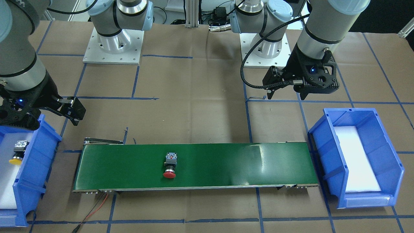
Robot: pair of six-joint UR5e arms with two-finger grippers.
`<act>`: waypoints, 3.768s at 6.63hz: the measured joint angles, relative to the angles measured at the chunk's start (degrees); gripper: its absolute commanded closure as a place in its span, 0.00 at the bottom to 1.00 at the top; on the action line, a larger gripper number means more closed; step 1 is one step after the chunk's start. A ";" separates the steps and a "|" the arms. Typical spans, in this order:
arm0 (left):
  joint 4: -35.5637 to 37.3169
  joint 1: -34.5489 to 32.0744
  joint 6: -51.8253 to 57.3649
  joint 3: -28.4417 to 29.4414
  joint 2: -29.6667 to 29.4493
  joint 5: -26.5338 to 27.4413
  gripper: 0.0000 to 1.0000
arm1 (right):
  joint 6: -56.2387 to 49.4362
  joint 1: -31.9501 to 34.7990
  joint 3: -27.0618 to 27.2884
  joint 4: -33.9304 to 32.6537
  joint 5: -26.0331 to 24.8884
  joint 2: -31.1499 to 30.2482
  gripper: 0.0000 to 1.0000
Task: Transport two buttons from left to right
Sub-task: 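Raise the right gripper and move it back over the belt's end, then lower the right gripper onto the red button on the belt, then close the right gripper on the red button and lift it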
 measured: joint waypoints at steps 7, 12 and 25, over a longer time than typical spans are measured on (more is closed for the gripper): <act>0.00 0.03 0.00 0.09 -0.02 0.00 0.00 | 0.02 0.19 1.77 -1.06 8.29 0.04 0.03; 0.00 0.03 0.00 0.12 -0.02 0.00 0.00 | 0.08 1.59 11.26 -14.62 14.55 -0.13 0.04; 0.00 0.03 0.00 0.11 0.36 -0.04 0.00 | -0.93 2.73 12.89 -22.30 12.87 13.58 0.99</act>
